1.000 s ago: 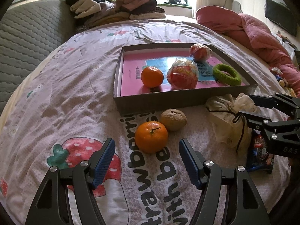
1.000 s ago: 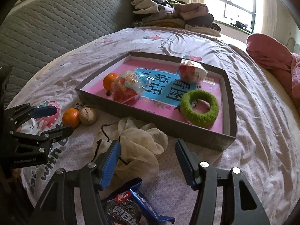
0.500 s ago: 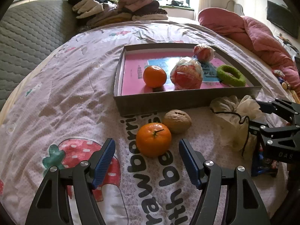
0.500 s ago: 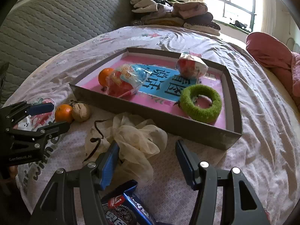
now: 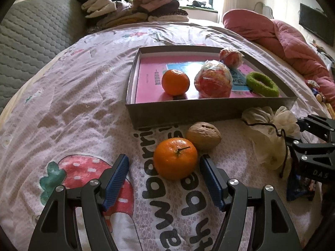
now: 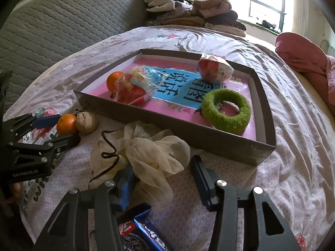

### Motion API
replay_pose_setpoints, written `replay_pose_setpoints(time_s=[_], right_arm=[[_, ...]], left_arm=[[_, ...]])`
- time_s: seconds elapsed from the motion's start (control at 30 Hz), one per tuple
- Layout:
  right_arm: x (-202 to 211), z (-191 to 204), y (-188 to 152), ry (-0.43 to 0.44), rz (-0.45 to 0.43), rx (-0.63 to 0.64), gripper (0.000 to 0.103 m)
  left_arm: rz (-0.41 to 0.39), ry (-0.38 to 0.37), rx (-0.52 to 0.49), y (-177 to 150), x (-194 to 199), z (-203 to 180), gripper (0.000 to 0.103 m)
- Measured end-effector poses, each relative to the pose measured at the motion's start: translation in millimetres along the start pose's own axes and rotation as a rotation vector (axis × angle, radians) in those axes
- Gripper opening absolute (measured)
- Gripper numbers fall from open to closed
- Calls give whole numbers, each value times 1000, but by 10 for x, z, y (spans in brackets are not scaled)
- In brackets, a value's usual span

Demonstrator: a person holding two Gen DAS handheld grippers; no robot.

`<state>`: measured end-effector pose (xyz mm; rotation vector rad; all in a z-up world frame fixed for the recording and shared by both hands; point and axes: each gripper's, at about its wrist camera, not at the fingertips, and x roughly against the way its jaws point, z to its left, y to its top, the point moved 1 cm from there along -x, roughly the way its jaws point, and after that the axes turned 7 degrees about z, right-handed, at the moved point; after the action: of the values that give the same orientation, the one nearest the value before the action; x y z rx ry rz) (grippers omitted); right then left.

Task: Organize objects
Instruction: 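Close the left tool on the mandarin while the right tool closes on the mesh bag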

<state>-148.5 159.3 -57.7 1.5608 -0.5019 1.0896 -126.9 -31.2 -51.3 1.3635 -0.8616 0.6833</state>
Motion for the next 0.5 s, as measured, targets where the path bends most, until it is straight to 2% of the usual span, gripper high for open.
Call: replay_pose_setpoints(time_s=[0.2,0.4,0.5], right_arm=[[3,31,4,7,-3,15,38],[4,52,-1,4,-7,30,35],[4,58,0,6,-7,29,33]], left_arm=[[-6,-16,14,3,-23,19,72],[-3,-46,41,9,-31,64,71],[-4,-51,41,11,-30,65,67]])
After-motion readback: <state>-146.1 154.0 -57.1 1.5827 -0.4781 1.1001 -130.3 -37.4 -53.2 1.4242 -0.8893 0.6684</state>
